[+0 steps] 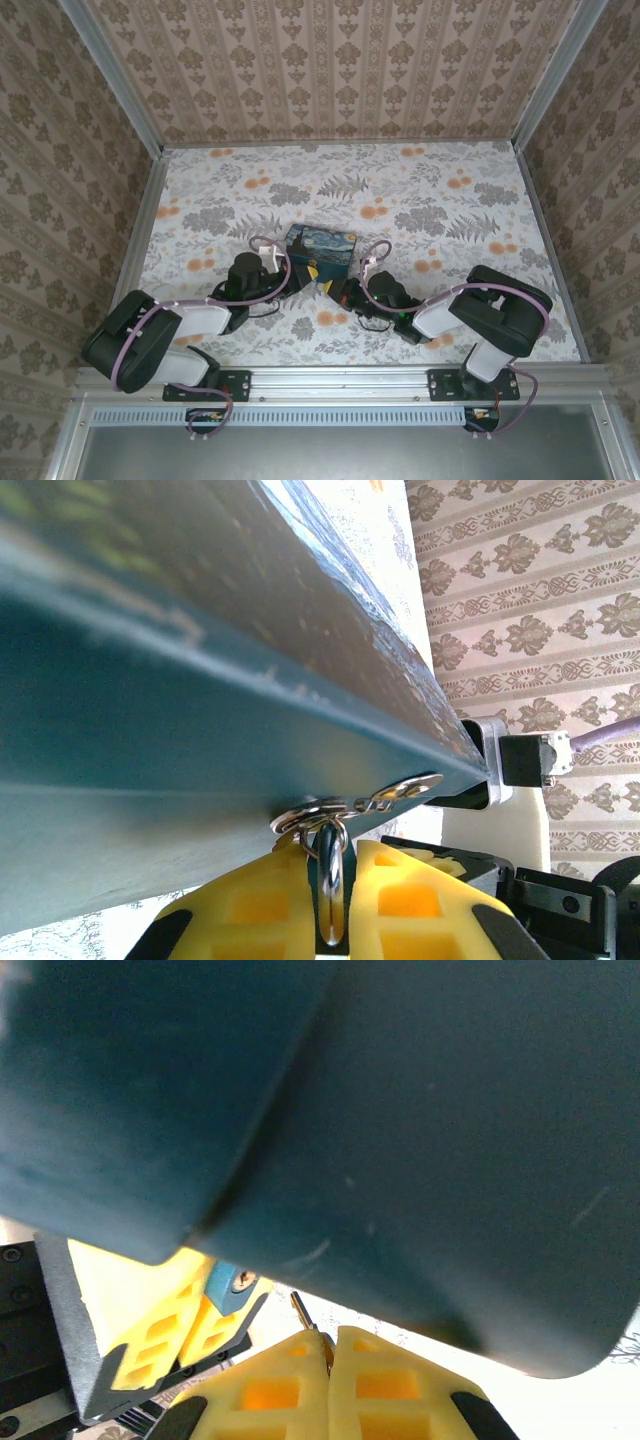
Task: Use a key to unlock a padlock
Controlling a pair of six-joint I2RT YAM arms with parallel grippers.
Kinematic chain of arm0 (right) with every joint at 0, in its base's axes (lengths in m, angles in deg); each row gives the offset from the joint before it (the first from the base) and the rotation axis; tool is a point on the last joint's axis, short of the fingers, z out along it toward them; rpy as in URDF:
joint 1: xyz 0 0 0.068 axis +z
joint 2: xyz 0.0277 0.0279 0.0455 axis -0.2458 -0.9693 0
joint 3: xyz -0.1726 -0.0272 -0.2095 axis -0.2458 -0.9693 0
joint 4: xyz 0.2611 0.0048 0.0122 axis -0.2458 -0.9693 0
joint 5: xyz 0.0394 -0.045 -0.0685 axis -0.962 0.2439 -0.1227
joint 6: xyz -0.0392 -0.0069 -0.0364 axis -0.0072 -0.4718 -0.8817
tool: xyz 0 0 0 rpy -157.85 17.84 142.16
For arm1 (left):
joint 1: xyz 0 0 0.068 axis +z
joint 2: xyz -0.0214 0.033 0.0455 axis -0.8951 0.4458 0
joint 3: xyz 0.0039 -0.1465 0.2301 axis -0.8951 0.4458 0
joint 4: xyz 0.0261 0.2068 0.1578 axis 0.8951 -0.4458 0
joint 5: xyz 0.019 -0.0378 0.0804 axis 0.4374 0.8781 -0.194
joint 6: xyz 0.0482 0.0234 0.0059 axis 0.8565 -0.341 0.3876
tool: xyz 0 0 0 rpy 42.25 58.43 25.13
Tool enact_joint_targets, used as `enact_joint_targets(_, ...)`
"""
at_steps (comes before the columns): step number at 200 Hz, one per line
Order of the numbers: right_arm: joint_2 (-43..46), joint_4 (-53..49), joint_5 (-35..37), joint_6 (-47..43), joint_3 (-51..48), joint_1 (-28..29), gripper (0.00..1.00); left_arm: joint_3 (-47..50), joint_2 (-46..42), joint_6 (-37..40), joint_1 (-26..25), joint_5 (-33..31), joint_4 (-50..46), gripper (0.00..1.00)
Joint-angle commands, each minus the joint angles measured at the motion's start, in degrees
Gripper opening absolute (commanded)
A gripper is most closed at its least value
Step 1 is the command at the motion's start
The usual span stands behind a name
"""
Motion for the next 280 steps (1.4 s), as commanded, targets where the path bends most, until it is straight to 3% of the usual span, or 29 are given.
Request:
enact_joint_targets(1,-0.1,1.9,1.2,0.6,1.2,0.3,0.0,-0.4,-1.3,0.4,0.1,-0.3,3.1,0.0)
enact_joint_targets(131,3.4,-2.6,0.7,-1.1,2.6,-0.8,0.0,-0.5,-0.9,1.1,-0.3,-0.7,2.8,0.0)
enact_joint_targets(280,2.5,-0.6,1.0,-1.6,3.6,-1.8,0.0,-1.0,-0.7,0.3,-1.5,-1.4,2.6,0.0)
